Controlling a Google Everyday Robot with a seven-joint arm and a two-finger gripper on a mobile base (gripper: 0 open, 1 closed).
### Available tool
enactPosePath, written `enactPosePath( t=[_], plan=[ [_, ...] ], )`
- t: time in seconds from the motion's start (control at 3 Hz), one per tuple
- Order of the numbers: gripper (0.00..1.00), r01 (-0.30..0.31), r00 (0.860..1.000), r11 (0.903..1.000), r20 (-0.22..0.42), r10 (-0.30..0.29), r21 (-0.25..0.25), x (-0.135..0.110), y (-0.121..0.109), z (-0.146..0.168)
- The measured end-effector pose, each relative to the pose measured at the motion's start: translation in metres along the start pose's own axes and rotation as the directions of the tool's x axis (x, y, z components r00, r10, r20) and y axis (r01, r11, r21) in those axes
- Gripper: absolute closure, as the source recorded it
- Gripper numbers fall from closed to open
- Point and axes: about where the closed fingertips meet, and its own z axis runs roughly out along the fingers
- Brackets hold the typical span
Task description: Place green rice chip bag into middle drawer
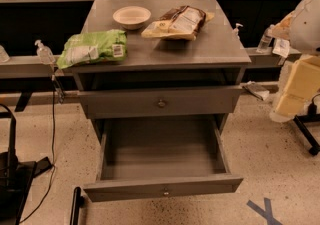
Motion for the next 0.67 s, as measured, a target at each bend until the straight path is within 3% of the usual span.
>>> enactPosePath(
  t=[0.33, 0.67],
  plan=[
    [0.0, 0.0, 1.0, 1.0, 0.0, 0.0, 0.0, 0.0, 0.0, 0.0],
    [0.0, 0.028, 0.998, 0.9994, 0.062, -0.026, -0.022, -0.0054, -0.004, 0.0067]
  ],
)
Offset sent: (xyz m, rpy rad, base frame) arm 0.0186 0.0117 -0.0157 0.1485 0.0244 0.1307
